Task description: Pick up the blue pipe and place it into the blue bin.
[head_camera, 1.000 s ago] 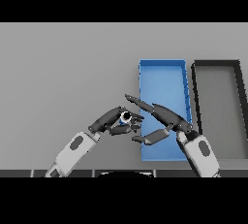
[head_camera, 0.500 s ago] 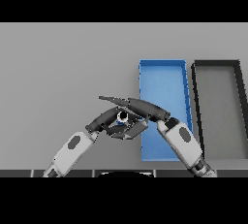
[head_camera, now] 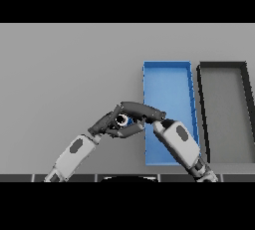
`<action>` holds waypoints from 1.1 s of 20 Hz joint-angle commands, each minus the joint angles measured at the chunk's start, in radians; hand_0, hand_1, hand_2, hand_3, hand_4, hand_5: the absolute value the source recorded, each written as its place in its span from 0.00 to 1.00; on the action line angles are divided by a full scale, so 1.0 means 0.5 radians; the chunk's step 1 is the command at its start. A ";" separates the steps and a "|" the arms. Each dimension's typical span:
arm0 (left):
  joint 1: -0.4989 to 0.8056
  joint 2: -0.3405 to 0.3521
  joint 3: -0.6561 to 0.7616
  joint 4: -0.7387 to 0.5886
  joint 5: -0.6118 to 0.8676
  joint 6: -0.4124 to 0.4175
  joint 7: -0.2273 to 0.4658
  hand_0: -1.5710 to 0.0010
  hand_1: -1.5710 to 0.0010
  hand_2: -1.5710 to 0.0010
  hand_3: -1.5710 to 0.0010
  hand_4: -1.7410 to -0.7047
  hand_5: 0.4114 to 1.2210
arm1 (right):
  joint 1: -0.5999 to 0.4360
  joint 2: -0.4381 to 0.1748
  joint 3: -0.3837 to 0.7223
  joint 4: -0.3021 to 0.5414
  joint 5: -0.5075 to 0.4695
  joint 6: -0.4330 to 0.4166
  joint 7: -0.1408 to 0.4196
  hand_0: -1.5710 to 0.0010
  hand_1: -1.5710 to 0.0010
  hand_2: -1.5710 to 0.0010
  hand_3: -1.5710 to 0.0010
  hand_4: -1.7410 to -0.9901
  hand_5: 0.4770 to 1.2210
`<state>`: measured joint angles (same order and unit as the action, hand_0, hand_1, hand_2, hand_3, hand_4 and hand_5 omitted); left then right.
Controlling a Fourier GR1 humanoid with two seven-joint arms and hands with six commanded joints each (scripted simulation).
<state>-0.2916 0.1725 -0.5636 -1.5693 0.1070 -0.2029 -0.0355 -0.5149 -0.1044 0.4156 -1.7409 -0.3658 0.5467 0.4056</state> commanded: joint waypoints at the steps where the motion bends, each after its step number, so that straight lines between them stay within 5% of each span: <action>1: 0.025 -0.018 -0.002 0.000 0.007 0.001 -0.028 0.13 0.14 0.20 0.16 0.05 1.00 | 0.015 0.006 0.012 0.017 0.050 0.012 -0.090 0.11 0.12 0.11 0.16 0.39 0.66; 3: 0.010 -0.044 -0.008 0.007 0.011 0.005 0.019 0.08 0.09 0.14 0.11 0.03 1.00 | 0.021 -0.053 0.041 -0.009 0.223 0.040 -0.264 0.07 0.07 0.07 0.10 0.39 0.78; 7: 0.019 -0.017 0.002 -0.003 0.046 -0.004 0.024 0.03 0.04 0.12 0.04 0.01 1.00 | 0.022 -0.055 0.044 -0.022 0.220 0.021 -0.251 0.03 0.03 0.03 0.04 0.35 0.91; 8: 0.016 -0.001 -0.001 -0.012 0.017 0.011 -0.012 0.09 0.14 0.22 0.15 0.09 1.00 | 0.019 -0.038 0.034 -0.009 0.202 0.003 -0.270 0.02 0.02 0.02 0.03 0.35 0.93; 10: -0.039 0.067 -0.031 0.027 -0.101 -0.030 -0.084 0.41 0.45 0.50 0.46 0.31 1.00 | 0.034 -0.020 0.028 -0.016 0.155 -0.006 -0.224 0.02 0.02 0.01 0.02 0.34 0.95; 12: -0.048 0.105 -0.070 0.027 -0.192 -0.089 -0.122 0.62 0.65 0.68 0.65 0.51 1.00 | 0.034 -0.002 0.022 -0.035 0.177 0.008 -0.152 0.01 0.01 0.01 0.01 0.33 0.97; 14: -0.061 0.116 -0.069 0.047 -0.240 -0.115 -0.169 0.76 0.77 0.80 0.78 0.63 0.87 | 0.033 0.030 0.013 -0.065 0.181 0.043 -0.069 0.01 0.01 0.01 0.01 0.33 0.98; 18: -0.049 0.136 -0.085 0.042 -0.303 -0.057 -0.049 0.90 0.91 0.92 0.91 0.77 0.46 | 0.072 0.082 -0.011 -0.071 0.224 0.091 -0.173 0.00 0.00 0.00 0.00 0.33 0.99; 22: -0.065 0.148 -0.057 0.061 -0.279 -0.060 0.015 0.96 0.96 0.97 0.96 0.82 0.28 | 0.047 0.082 -0.057 -0.065 0.261 0.109 -0.194 0.00 0.00 0.00 0.00 0.33 1.00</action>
<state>-0.3243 0.2465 -0.5921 -1.5387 -0.0325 -0.2327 -0.0271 -0.4916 -0.0634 0.3869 -1.7738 -0.2348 0.6023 0.3059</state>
